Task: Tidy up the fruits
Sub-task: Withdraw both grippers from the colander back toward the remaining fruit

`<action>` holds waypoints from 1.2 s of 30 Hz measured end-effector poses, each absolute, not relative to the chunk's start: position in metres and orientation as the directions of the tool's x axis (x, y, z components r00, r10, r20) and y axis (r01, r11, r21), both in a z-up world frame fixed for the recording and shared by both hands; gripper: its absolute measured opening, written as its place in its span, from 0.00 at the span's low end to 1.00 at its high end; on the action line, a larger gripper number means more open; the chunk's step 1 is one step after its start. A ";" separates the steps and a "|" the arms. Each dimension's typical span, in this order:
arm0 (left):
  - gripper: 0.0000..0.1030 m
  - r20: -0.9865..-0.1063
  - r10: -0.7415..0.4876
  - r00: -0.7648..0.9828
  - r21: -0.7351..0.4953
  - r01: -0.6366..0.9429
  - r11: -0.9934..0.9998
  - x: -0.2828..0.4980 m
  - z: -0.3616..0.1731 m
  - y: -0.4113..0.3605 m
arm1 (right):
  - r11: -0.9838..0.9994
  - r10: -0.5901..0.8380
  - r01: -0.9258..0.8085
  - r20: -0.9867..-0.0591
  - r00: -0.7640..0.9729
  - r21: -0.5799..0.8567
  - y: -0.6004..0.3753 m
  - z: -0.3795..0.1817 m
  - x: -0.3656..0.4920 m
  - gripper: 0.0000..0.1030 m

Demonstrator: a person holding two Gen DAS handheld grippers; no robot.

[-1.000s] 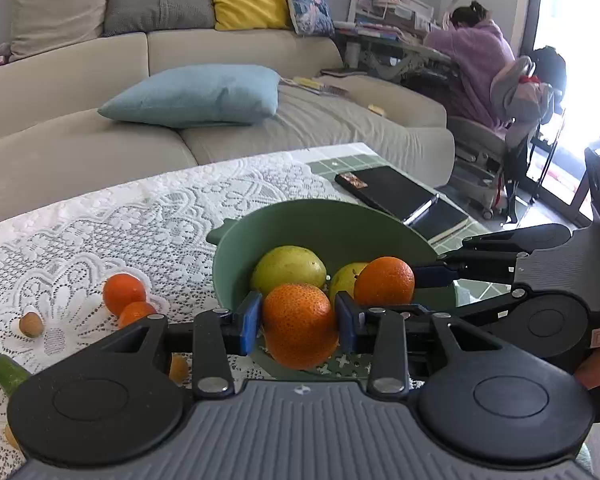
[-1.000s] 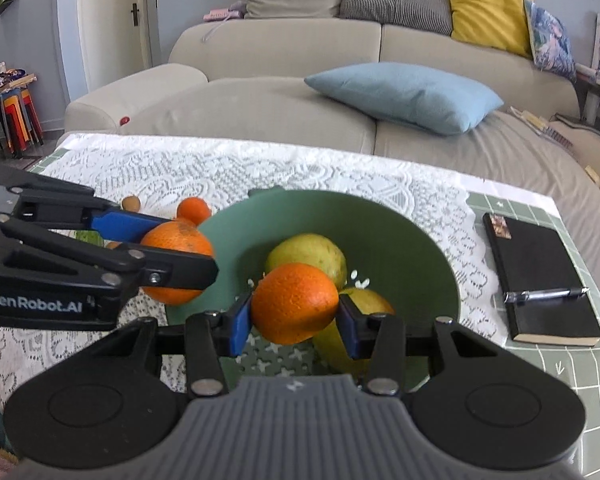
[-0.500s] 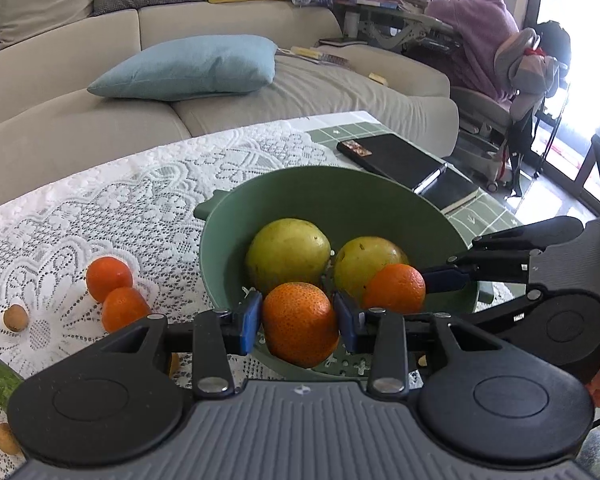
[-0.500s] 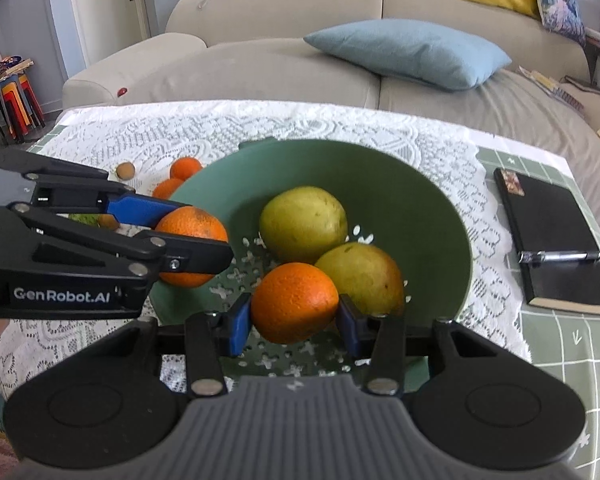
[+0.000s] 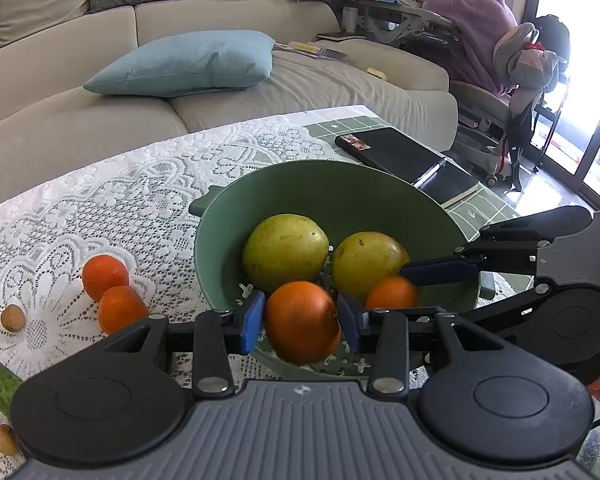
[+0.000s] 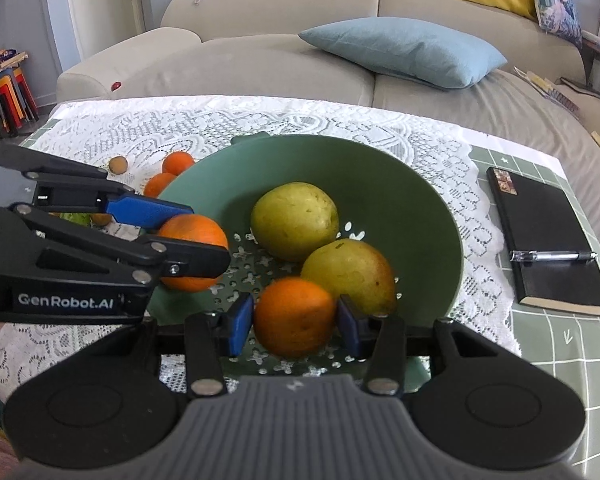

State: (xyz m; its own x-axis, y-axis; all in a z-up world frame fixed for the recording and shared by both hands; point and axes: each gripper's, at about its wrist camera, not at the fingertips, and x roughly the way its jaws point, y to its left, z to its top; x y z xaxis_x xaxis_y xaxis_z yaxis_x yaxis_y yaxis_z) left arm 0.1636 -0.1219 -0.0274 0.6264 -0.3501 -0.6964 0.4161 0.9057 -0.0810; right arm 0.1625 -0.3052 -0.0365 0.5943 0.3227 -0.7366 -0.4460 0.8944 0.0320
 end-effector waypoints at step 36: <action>0.57 -0.552 -0.186 0.813 -0.046 0.194 0.980 0.128 0.006 -0.036 | 0.933 0.309 -0.359 -0.456 0.835 -0.024 -0.236 -0.008 0.117 0.61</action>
State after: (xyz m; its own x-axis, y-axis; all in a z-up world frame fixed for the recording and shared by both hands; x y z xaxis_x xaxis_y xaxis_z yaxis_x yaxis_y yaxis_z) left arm 0.1278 -0.0356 0.0059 0.8128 -0.1862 -0.5520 0.1935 0.9800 -0.0457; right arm 0.1174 -0.2357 -0.0077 0.8345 0.3093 -0.4559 -0.3589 0.9331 -0.0239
